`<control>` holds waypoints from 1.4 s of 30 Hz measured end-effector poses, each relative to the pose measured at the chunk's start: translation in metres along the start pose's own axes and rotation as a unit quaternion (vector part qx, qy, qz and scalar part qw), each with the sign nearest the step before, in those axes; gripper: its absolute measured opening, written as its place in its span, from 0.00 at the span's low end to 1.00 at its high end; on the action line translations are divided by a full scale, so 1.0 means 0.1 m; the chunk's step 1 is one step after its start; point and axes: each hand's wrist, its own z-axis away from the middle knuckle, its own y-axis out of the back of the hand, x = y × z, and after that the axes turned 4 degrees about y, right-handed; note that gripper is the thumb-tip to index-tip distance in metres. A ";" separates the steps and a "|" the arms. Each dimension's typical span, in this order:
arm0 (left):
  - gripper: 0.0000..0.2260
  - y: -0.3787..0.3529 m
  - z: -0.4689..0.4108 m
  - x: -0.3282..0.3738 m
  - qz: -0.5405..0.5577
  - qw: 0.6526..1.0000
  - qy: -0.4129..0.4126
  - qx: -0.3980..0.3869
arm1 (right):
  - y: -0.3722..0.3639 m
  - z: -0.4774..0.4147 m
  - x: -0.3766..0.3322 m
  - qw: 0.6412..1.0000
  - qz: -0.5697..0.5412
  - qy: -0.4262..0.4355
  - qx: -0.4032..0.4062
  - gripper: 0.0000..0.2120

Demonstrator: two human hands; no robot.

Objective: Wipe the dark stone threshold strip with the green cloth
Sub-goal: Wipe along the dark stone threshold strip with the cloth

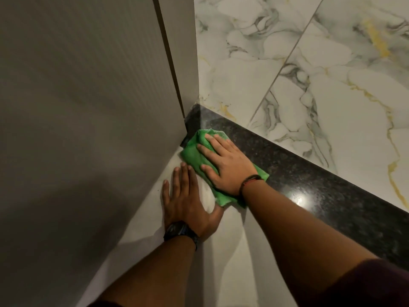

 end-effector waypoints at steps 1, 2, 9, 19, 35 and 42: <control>0.51 0.00 0.00 0.00 0.001 1.000 -0.004 0.004 | 0.02 0.13 0.10 1.000 -0.004 0.015 0.003 0.26; 0.51 0.00 -0.01 -0.01 0.002 1.000 -0.006 0.009 | 0.05 0.23 0.20 1.000 0.000 0.016 0.009 0.26; 0.51 -0.01 -0.02 0.01 0.003 1.000 0.010 0.008 | 0.00 0.00 0.20 0.973 0.024 -0.217 0.080 0.27; 0.50 0.02 -0.03 -0.02 -0.013 1.000 0.001 0.014 | 0.10 0.46 0.35 0.998 -0.023 -0.029 0.051 0.23; 0.58 -0.09 -0.04 -0.05 -0.023 0.999 0.010 0.026 | 0.04 1.01 0.50 0.996 0.021 -0.067 0.063 0.27; 0.55 -0.10 -0.09 -0.02 -0.041 0.998 0.004 0.036 | 0.00 0.98 0.31 0.968 0.015 -0.236 0.084 0.29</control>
